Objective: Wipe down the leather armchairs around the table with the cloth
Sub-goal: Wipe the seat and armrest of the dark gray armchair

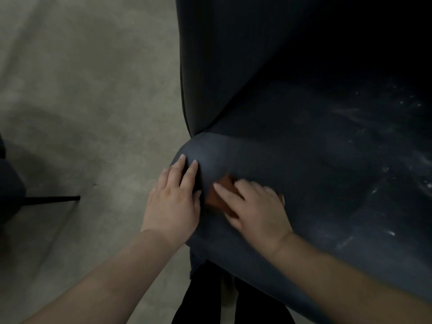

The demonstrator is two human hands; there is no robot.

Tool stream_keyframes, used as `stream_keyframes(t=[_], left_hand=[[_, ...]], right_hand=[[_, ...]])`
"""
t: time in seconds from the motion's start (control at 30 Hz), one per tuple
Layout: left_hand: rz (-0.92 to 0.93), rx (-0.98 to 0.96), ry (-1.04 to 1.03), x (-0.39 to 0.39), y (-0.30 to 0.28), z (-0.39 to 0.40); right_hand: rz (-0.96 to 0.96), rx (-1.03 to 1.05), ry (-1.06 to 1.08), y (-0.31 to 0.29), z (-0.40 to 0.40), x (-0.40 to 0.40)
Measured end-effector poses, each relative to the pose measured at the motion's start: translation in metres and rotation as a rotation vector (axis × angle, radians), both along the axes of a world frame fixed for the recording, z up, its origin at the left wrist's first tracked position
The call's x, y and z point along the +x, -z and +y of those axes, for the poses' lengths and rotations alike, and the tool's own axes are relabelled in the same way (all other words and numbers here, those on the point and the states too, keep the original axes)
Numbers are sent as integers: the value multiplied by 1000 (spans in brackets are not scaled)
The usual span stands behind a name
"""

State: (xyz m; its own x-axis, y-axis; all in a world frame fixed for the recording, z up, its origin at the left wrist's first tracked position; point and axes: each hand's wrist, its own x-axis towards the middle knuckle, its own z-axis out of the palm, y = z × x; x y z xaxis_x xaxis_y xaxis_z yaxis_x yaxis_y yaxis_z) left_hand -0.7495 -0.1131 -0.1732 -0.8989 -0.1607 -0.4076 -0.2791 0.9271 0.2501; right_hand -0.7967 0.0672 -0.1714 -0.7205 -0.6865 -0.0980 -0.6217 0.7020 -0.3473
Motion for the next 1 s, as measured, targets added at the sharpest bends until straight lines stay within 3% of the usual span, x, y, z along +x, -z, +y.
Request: stream_keyframes(t=[0.1, 0.17, 0.27, 0.43, 0.53, 0.63, 0.73, 0.9, 1.0], left_hand=[[-2, 23, -7, 8, 1, -8], [2, 36, -10, 12, 4, -12], [7, 58, -14, 15, 8, -14], [16, 79, -7, 14, 5, -14], [20, 57, 43, 15, -1, -9], [38, 34, 80, 12, -4, -1], [60, 27, 95, 3, -4, 7], [84, 21, 131, -12, -6, 19], [79, -7, 198, -16, -6, 29]], right_hand=[[119, 53, -47, 4, 4, -23], [205, 66, 163, 8, -14, -63], [94, 79, 326, 16, -42, -81], [-15, 14, -1, 1, -20, 15], [34, 52, -64, -1, 10, 18], [155, 77, 232, 3, 27, -30], [100, 36, 465, 7, 27, -43], [95, 23, 259, 9, 34, 41], [113, 51, 402, 12, 75, 32]])
